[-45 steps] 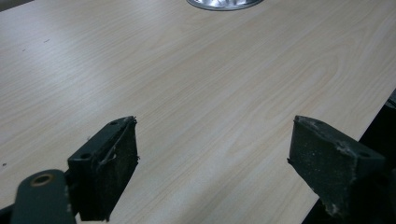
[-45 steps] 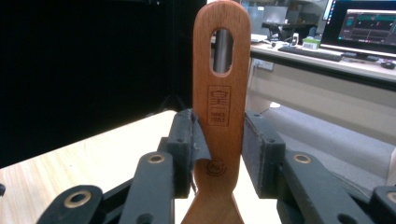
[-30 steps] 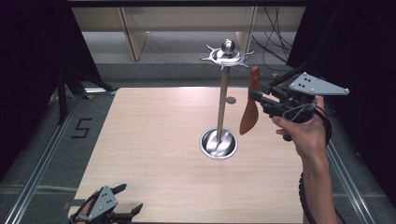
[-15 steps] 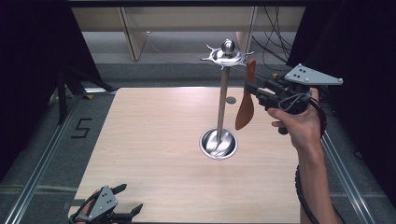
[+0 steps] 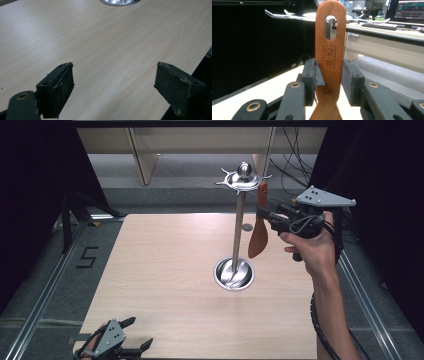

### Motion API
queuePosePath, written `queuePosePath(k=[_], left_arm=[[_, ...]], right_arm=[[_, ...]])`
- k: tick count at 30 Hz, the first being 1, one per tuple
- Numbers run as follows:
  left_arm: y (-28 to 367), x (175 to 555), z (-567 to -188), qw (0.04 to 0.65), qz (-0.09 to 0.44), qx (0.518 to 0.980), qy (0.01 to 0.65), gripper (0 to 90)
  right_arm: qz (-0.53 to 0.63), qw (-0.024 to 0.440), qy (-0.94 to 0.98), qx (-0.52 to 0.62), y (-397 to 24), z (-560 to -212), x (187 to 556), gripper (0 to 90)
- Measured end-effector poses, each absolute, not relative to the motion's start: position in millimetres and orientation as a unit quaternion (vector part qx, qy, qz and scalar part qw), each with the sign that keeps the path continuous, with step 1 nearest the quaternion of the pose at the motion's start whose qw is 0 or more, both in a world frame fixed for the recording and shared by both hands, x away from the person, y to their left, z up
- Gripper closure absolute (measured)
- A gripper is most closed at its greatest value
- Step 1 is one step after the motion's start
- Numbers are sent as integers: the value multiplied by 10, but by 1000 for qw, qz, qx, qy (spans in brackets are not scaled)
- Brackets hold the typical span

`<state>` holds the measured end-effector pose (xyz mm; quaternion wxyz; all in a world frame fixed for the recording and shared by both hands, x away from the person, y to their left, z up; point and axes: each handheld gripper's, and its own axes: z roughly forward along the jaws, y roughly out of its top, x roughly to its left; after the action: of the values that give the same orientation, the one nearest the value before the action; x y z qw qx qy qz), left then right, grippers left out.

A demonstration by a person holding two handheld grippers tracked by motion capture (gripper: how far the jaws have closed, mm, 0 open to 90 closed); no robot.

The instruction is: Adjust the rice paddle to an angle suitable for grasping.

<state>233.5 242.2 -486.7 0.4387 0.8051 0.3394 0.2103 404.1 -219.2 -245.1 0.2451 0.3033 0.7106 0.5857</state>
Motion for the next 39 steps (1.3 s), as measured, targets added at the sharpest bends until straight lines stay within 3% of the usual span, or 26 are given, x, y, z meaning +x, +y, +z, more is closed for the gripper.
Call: queuePosePath(k=[7, 8, 16, 17, 21, 30, 39], left_arm=[[2416, 2332, -4871, 441, 211, 804, 340, 149], [2416, 2331, -4873, 440, 210, 804, 340, 149], [2415, 2334, -4874, 440, 210, 805, 338, 149], [2415, 2333, -4875, 441, 210, 804, 339, 149], [2415, 2333, -4873, 441, 210, 804, 339, 149], [2412, 2333, -4882, 440, 208, 804, 341, 149], [2416, 2342, -4880, 433, 206, 810, 338, 149]], right_arm=[[589, 250, 708, 299, -2202, -2476, 4056, 670], [591, 233, 709, 307, -2201, -2482, 4040, 670], [598, 223, 703, 314, -2222, -2501, 4012, 655], [593, 238, 705, 308, -2234, -2508, 4004, 629], [599, 224, 698, 322, -2245, -2528, 3960, 592], [596, 239, 695, 324, -2364, -2621, 3778, 447], [583, 244, 702, 328, -2439, -2848, 3628, 416]])
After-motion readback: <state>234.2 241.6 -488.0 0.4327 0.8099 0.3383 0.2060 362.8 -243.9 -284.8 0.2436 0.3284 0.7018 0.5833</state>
